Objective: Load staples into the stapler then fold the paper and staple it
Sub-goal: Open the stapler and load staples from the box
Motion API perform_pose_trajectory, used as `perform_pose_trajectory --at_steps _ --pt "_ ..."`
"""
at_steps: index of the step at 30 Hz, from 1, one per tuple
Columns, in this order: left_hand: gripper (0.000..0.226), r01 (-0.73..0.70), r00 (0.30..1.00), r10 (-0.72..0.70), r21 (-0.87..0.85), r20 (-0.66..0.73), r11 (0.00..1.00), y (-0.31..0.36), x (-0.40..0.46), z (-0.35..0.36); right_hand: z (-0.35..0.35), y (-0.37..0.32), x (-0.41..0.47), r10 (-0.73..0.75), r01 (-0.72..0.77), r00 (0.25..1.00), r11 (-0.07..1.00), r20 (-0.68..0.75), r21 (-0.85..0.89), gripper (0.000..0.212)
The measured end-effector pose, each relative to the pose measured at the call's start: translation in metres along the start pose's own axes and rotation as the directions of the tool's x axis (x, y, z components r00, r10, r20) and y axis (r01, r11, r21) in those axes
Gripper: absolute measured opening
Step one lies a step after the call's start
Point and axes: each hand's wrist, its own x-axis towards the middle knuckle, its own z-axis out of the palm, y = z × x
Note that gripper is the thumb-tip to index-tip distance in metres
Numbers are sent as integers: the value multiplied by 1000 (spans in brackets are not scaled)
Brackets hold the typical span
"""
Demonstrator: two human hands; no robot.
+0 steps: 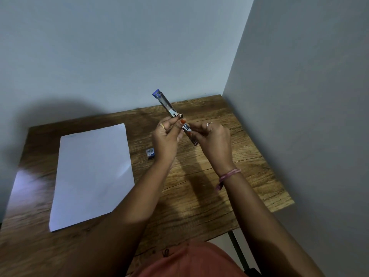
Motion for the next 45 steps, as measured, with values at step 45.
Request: perform_pose_trajectory --at_steps 45 --pt "20 15 1000 -15 9 16 1000 7 12 -25 -19 36 4 -106 -13 909 959 404 282 40"
